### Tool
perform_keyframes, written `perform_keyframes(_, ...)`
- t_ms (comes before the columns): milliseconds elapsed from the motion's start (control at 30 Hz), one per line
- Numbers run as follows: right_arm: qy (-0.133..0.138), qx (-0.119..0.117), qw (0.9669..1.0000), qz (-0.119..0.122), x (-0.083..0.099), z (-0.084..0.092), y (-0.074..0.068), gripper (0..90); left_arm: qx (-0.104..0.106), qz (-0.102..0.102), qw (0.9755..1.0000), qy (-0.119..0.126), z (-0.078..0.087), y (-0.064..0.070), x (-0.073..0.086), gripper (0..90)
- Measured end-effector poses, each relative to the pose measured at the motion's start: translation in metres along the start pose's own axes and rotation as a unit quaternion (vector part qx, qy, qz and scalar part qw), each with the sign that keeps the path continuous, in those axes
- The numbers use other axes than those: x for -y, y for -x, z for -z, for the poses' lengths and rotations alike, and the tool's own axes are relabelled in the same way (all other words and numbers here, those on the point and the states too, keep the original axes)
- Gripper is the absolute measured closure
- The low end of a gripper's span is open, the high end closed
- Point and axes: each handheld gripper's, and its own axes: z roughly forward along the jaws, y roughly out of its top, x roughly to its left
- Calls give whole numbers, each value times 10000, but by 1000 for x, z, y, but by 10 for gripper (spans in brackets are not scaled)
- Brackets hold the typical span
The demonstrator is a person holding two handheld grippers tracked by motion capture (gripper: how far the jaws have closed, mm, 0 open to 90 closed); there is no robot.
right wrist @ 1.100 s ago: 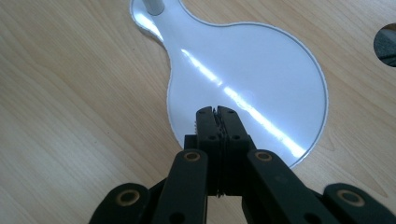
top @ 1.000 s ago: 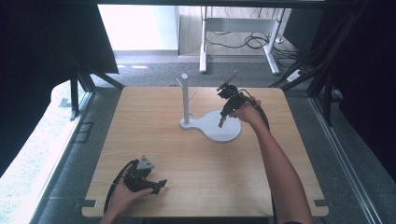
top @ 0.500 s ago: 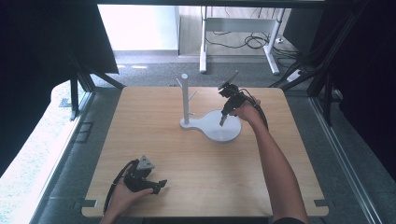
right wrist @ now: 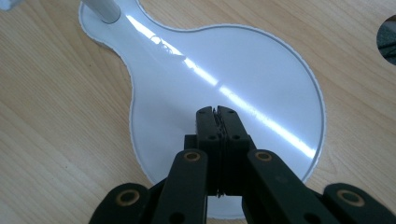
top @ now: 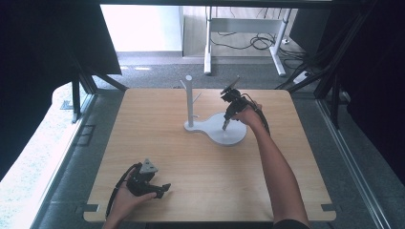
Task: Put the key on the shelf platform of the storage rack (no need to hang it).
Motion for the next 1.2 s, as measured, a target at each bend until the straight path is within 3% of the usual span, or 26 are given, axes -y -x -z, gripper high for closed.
perform_keyframes(467, -79, 6, 10000, -40, 2, -16, 2, 892, 18, -22, 10000, -28, -2, 2, 0, 199)
perform_keyframes(1033, -119, -34, 9997, -189, 15, -34, 15, 881, 31, -56, 10000, -77, -5, 5, -1, 198)
perform_keyframes(1200, -19, -121, 9998, -181, 16, -33, 15, 758, 35, -62, 9999, -88, -6, 5, -1, 198)
